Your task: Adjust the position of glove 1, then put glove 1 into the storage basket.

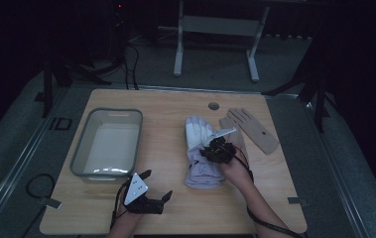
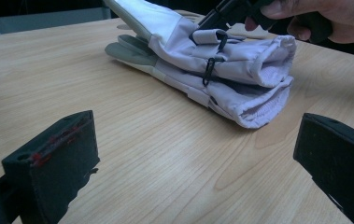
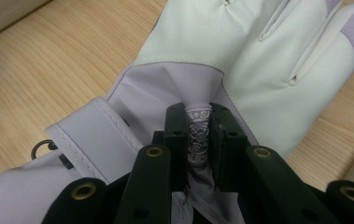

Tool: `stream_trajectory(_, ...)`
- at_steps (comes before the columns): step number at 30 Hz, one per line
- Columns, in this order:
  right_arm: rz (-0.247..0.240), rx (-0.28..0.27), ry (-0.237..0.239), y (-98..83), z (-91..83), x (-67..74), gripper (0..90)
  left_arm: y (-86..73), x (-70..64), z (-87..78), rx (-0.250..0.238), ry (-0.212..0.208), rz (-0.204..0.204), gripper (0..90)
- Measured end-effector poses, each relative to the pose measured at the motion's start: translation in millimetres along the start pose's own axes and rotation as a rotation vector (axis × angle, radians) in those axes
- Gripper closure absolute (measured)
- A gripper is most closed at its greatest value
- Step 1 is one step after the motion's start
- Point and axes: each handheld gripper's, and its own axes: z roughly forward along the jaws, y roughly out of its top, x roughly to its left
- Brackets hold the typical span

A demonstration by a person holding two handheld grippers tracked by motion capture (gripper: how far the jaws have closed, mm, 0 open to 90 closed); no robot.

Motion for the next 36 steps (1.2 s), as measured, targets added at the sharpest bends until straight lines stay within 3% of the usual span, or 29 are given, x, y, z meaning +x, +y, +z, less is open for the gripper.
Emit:
stream_trajectory(6, -0.011, -0.041, 0.027, 1.2, -11.9, 0.4, 60.7, 0.0, 1.6, 0.0, -0.002, 0.003, -0.018, 0.0)
stream_trajectory(10, 0.007, -0.11, 0.038, -3.2, -30.4, -2.4, 33.0, 0.7, 0.3, 1.7, 0.013, -0.001, -0.02, 0.0)
stream_trajectory(12, 0.014, -0.132, 0.051, -8.1, -39.5, -4.9, 28.4, 1.4, -2.2, 3.3, 0.034, -0.002, -0.008, 0.0)
stream_trajectory(16, 0.077, -0.176, 0.102, -20.7, -52.6, -14.2, 17.1, 4.8, -11.1, 8.8, 0.069, -0.027, 0.007, 0.0)
stream_trajectory(18, 0.074, -0.197, 0.076, -27.5, -55.0, -19.3, 16.7, 8.6, -15.1, 10.8, 0.079, -0.038, 0.011, 0.0)
stream_trajectory(22, 0.076, -0.256, 0.094, -38.4, -59.5, -31.0, 16.4, 19.0, -18.2, 15.0, 0.096, -0.059, 0.001, 0.0)
stream_trajectory(23, 0.061, -0.262, 0.077, -39.2, -61.2, -32.0, 16.5, 21.6, -17.7, 16.1, 0.101, -0.063, -0.012, 0.0)
stream_trajectory(25, 0.071, -0.268, 0.087, -38.5, -63.6, -33.6, 16.7, 32.1, -13.3, 20.9, 0.088, -0.079, -0.078, 0.0)
stream_trajectory(27, 0.079, -0.286, 0.079, -34.5, -66.0, -33.8, 17.7, 42.1, -9.9, 26.7, 0.089, -0.074, -0.097, 0.0)
stream_trajectory(28, 0.079, -0.286, 0.079, -34.5, -66.0, -33.8, 17.7, 42.1, -9.9, 26.7, 0.089, -0.074, -0.097, 0.0)
stream_trajectory(31, 0.156, -0.275, 0.107, -27.9, -64.2, -34.6, 13.6, 61.7, -8.5, 36.7, 0.077, -0.063, -0.092, 0.9)
stream_trajectory(32, 0.15, -0.269, 0.139, -26.6, -63.6, -34.2, 11.2, 67.1, -9.1, 40.0, 0.082, -0.061, -0.074, 1.2)
stream_trajectory(33, 0.15, -0.269, 0.139, -26.6, -63.6, -34.2, 11.2, 67.1, -9.1, 40.0, 0.082, -0.061, -0.074, 1.2)
stream_trajectory(34, 0.173, -0.275, 0.146, -23.3, -59.8, -33.3, 10.1, 77.6, -10.6, 47.9, 0.104, -0.046, -0.035, 1.2)
stream_trajectory(35, 0.173, -0.275, 0.146, -23.3, -59.8, -33.3, 10.1, 77.6, -10.6, 47.9, 0.104, -0.046, -0.035, 1.2)
stream_trajectory(36, 0.174, -0.261, 0.153, -21.2, -57.0, -33.4, 15.4, 82.7, -11.0, 52.3, 0.129, -0.038, -0.034, 1.2)
